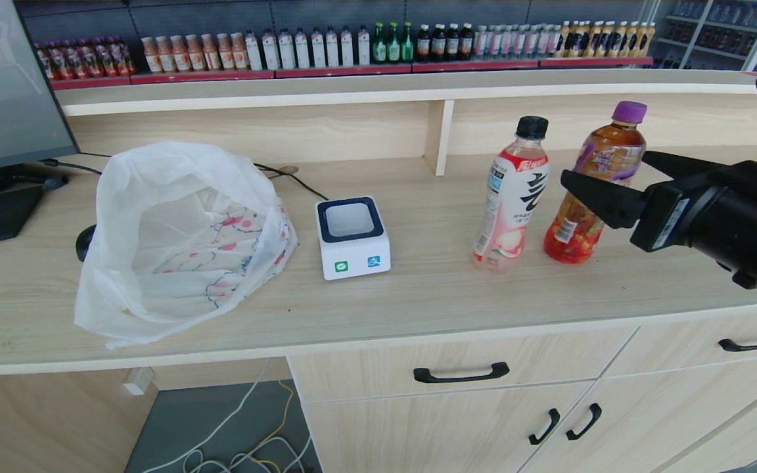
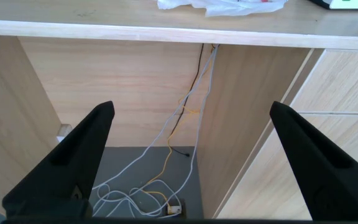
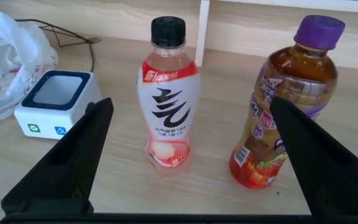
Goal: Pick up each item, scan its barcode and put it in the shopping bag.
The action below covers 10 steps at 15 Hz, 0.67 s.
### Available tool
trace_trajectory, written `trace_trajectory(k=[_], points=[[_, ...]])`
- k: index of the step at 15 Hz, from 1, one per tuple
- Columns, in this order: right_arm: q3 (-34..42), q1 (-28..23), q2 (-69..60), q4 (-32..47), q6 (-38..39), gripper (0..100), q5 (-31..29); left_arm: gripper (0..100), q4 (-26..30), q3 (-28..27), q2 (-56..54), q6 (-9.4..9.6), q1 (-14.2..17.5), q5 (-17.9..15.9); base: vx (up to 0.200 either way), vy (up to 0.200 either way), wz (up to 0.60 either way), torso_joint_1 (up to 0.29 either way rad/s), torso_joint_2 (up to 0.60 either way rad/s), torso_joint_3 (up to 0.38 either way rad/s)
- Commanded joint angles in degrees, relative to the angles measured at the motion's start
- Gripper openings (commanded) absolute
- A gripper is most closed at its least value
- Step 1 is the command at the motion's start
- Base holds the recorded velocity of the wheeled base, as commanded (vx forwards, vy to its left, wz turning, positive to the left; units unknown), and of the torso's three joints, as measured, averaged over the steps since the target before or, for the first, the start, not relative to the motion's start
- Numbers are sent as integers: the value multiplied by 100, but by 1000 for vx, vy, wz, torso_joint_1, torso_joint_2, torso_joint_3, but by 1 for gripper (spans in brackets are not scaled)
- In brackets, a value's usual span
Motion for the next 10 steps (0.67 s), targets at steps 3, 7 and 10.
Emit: trace_trajectory(k=[3, 7, 10], points=[[-108, 390, 491, -121, 51, 100, -309, 100, -2, 0, -2, -6, 1, 1, 0, 0, 0, 0, 0, 0], [-29, 399, 1264, -1510, 69, 100, -493, 100, -2, 0, -2, -6, 1, 1, 0, 0, 0, 0, 0, 0], [33, 363, 1422, -1642, 51, 100, -546, 100, -2, 0, -2, -6, 1, 1, 0, 0, 0, 0, 0, 0]])
